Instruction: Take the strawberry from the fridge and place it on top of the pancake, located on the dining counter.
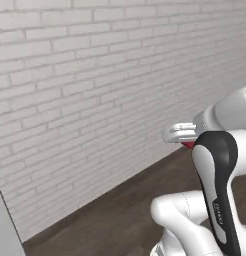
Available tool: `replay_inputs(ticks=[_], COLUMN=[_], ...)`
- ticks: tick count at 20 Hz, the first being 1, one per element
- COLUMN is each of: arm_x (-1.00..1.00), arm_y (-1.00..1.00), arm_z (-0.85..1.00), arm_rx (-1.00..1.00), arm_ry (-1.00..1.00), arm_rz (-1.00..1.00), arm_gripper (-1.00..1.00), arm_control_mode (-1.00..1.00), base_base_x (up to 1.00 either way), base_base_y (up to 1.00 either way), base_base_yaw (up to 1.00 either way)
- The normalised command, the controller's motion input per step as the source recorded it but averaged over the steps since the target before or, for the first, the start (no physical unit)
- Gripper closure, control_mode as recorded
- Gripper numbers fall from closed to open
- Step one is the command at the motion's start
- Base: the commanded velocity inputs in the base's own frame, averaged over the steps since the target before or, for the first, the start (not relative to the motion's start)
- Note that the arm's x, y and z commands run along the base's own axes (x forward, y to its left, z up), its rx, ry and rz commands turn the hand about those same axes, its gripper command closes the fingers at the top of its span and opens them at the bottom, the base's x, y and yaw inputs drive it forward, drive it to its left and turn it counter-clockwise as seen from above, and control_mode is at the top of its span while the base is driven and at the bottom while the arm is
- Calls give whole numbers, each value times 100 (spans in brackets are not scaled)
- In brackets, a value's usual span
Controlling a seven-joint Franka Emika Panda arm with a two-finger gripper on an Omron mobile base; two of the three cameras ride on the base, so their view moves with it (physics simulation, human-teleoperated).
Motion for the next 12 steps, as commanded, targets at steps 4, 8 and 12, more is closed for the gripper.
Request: replay_inputs(ticks=[4,8,12], arm_x=[0,0,0], arm_y=[0,0,0], arm_z=[0,0,0], arm_rx=[0,0,0], arm_ry=[0,0,0], arm_rz=[0,0,0], arm_gripper=[100,100,100], arm_control_mode=[100,100,100], base_base_x=[0,0,0], base_base_y=[-41,-39,-33], base_base_yaw=[-81,-80,-74])
